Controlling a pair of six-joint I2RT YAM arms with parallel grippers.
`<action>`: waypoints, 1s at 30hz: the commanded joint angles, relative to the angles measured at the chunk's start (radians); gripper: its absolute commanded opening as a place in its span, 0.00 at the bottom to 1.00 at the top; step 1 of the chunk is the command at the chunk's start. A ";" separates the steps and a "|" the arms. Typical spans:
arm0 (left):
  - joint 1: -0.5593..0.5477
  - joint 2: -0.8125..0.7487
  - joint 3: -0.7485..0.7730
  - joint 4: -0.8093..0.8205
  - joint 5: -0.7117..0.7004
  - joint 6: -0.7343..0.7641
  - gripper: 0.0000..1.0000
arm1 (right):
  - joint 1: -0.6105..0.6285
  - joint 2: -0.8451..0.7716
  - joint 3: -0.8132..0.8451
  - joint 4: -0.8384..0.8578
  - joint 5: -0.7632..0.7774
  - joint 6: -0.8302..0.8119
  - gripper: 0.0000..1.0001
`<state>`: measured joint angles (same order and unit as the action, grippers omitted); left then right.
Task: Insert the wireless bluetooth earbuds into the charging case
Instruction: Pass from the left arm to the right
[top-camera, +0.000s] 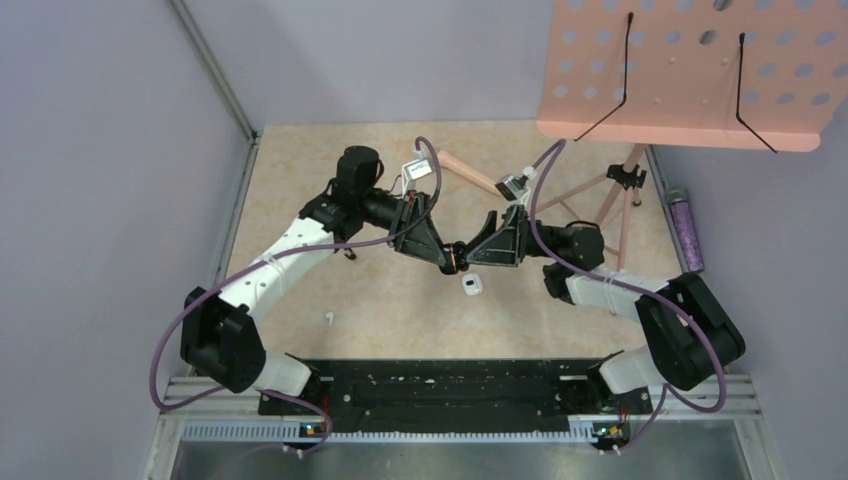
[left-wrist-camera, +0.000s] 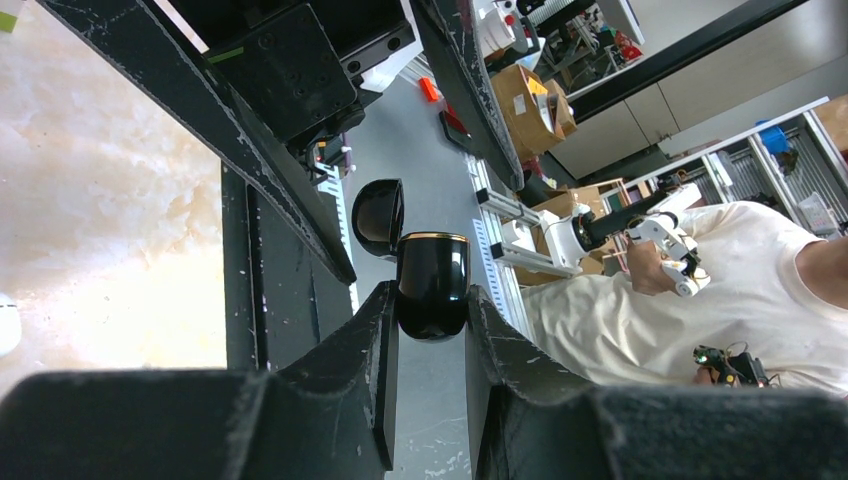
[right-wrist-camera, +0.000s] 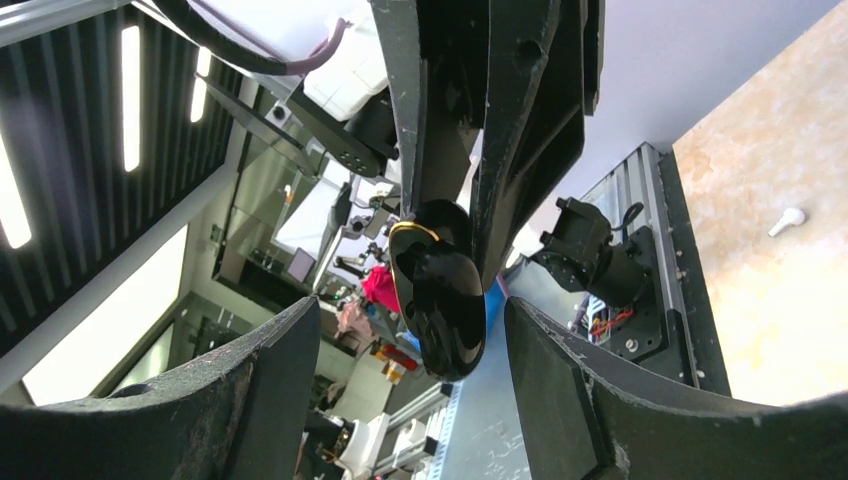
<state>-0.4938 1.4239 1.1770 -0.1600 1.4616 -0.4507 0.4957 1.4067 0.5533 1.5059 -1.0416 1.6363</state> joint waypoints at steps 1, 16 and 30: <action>-0.006 -0.033 0.038 0.019 0.029 0.001 0.00 | 0.026 0.018 0.054 0.220 0.017 -0.004 0.66; -0.006 0.009 0.080 0.019 0.083 -0.049 0.00 | 0.029 0.008 0.030 0.220 0.070 -0.004 0.72; -0.005 0.006 0.074 0.016 0.078 -0.036 0.00 | 0.022 -0.025 0.028 0.220 0.101 0.004 0.51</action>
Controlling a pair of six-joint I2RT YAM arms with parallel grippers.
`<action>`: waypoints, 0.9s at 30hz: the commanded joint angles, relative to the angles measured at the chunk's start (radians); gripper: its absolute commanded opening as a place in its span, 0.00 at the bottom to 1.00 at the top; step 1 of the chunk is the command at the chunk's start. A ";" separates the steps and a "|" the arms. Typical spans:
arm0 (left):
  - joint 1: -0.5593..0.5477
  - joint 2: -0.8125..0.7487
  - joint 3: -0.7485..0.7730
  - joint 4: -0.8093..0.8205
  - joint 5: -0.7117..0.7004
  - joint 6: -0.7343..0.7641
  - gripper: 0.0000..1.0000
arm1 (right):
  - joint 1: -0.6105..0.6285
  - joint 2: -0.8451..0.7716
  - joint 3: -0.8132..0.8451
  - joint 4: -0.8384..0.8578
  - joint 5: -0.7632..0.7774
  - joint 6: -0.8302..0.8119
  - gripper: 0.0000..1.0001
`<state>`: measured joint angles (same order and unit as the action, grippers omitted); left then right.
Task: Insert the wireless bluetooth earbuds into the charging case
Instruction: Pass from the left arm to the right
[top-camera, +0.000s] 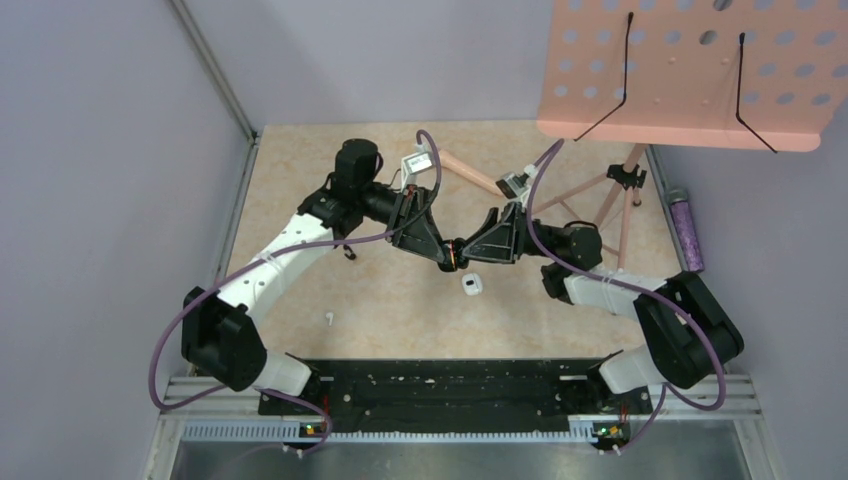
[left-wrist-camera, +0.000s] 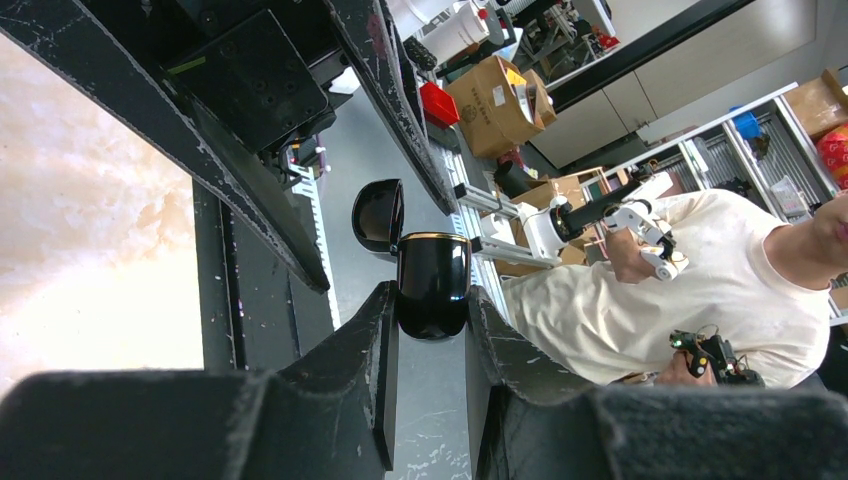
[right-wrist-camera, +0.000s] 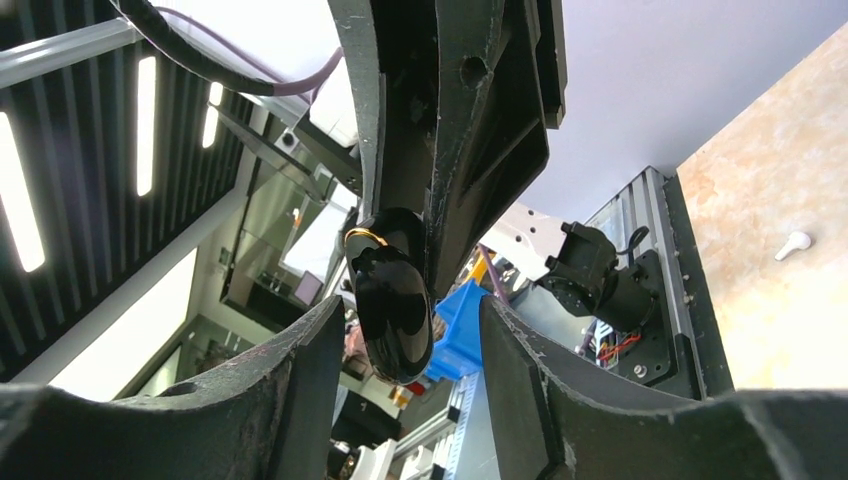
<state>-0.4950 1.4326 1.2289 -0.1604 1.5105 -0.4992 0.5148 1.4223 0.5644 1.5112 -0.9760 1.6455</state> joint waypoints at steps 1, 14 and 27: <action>-0.004 -0.003 0.019 0.016 0.028 0.013 0.00 | 0.001 -0.044 0.017 0.215 0.036 -0.006 0.51; -0.002 0.002 0.015 0.016 0.022 0.022 0.00 | -0.010 -0.062 -0.004 0.215 0.023 -0.001 0.41; -0.001 0.012 0.025 0.018 0.018 0.023 0.00 | -0.010 -0.053 -0.020 0.215 0.004 -0.010 0.34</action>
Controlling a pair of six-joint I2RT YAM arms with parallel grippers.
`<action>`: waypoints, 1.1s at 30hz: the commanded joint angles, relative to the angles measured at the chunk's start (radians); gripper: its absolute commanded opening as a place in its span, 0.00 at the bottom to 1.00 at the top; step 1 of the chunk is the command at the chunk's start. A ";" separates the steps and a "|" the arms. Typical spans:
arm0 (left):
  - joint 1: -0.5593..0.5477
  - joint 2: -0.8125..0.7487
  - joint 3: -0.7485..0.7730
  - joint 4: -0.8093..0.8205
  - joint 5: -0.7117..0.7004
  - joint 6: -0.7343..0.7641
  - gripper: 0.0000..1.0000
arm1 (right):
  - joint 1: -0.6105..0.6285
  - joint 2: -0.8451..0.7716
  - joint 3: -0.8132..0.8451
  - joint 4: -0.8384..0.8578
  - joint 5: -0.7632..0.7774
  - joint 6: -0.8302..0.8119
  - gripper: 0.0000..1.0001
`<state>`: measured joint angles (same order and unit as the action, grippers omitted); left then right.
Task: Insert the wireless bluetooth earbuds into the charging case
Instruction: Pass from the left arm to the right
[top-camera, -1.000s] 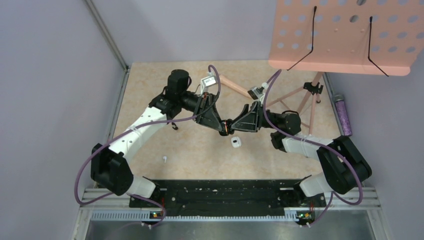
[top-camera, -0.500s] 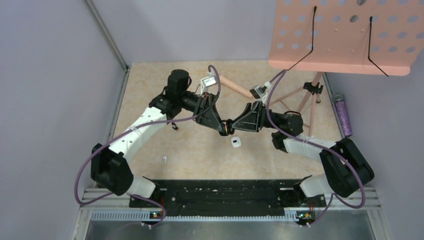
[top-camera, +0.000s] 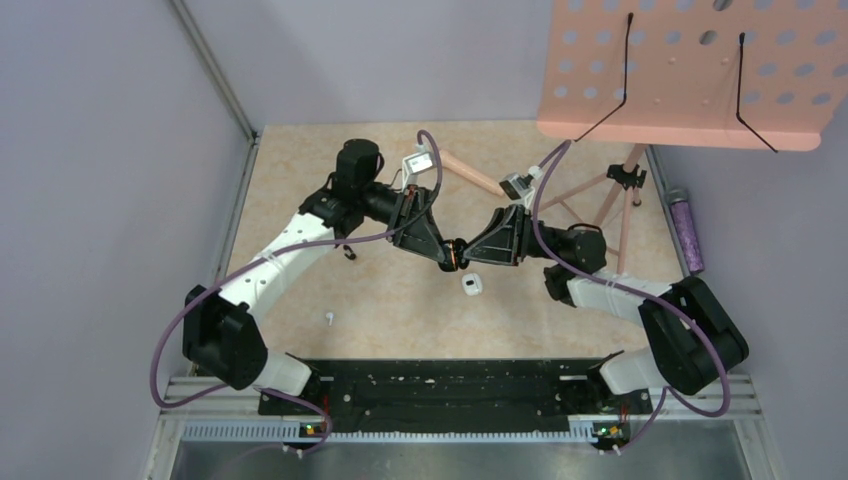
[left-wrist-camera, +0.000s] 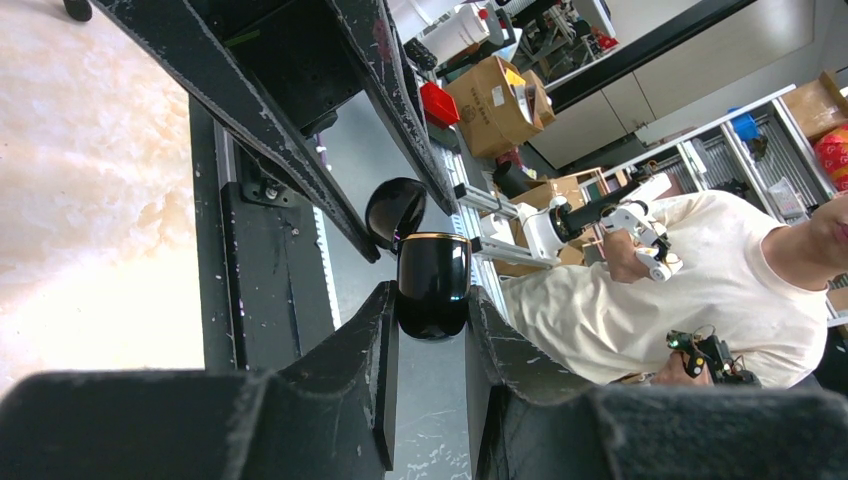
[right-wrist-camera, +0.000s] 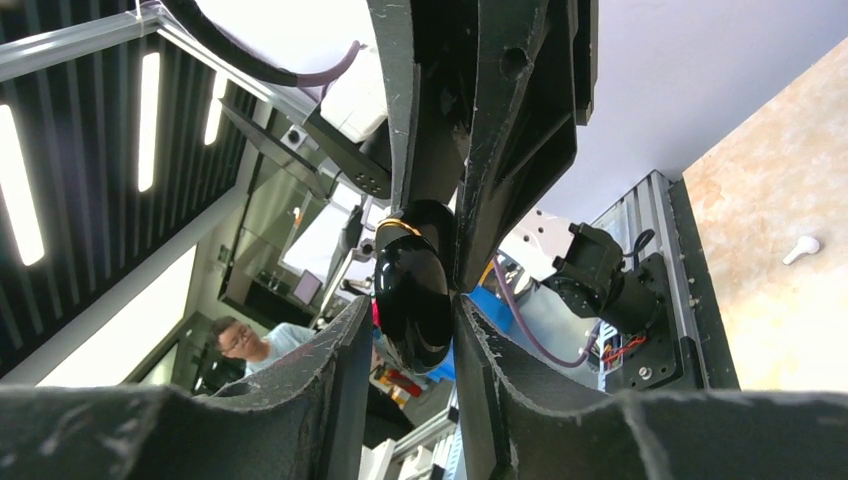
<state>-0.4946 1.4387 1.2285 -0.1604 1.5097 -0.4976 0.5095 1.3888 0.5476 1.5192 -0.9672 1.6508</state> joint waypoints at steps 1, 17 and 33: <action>-0.002 0.007 0.024 0.018 0.017 0.021 0.00 | -0.004 -0.018 -0.002 0.207 -0.003 -0.016 0.33; -0.001 0.006 0.025 0.024 0.019 0.029 0.00 | -0.004 -0.005 -0.005 0.207 0.003 -0.014 0.08; 0.019 0.025 0.014 0.014 -0.067 0.032 0.80 | -0.049 0.023 -0.092 0.203 0.030 -0.010 0.00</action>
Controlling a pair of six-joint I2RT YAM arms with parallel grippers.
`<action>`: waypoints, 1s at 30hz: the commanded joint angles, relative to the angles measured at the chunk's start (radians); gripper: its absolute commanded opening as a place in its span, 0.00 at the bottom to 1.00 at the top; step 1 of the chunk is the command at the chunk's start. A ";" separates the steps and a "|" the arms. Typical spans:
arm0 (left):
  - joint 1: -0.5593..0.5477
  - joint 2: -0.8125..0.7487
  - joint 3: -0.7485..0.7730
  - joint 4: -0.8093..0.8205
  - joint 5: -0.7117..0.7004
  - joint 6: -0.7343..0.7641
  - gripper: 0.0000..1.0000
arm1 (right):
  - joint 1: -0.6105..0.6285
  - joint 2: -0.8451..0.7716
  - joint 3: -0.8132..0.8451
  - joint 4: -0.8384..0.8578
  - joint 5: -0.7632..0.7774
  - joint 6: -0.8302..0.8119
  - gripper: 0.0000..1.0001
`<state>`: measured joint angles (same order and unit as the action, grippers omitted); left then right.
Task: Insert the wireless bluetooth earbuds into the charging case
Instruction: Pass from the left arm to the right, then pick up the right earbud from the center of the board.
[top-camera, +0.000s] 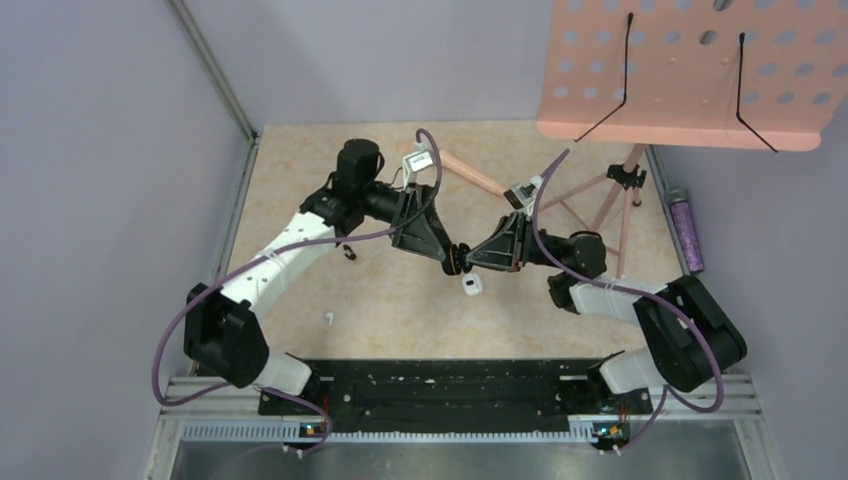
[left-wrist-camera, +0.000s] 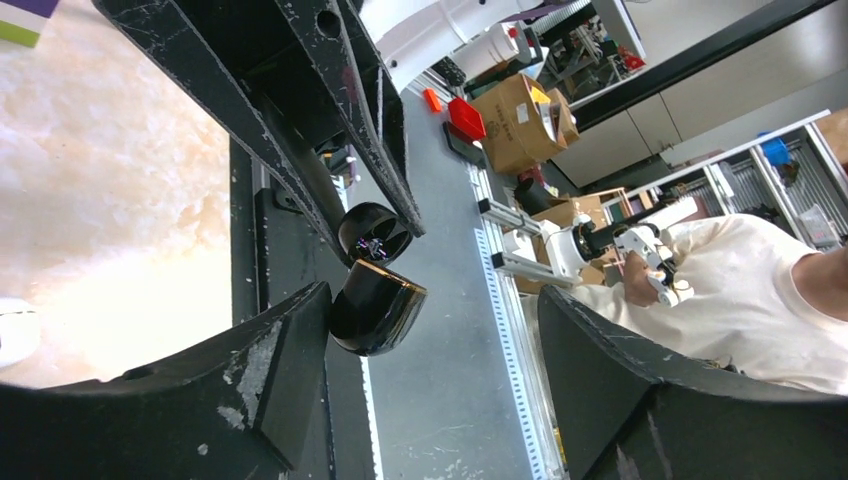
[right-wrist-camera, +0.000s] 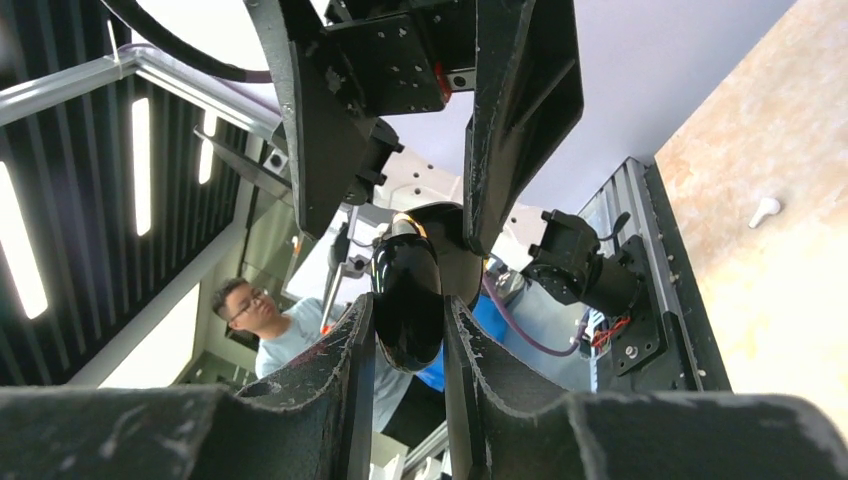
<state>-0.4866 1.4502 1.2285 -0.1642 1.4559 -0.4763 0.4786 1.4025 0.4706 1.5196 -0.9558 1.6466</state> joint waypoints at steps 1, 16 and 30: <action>0.016 0.015 0.014 0.013 -0.023 0.012 0.82 | -0.023 0.013 -0.019 0.203 0.020 -0.005 0.00; 0.106 -0.029 0.038 -0.188 -0.453 0.060 0.99 | -0.055 -0.079 -0.047 -0.354 0.154 -0.270 0.00; 0.157 -0.196 -0.142 -0.171 -0.927 -0.115 0.99 | -0.054 -0.227 -0.067 -0.910 0.388 -0.427 0.00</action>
<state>-0.3649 1.3228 1.1519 -0.3740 0.6811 -0.5140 0.4320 1.2301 0.3920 0.7444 -0.6369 1.2949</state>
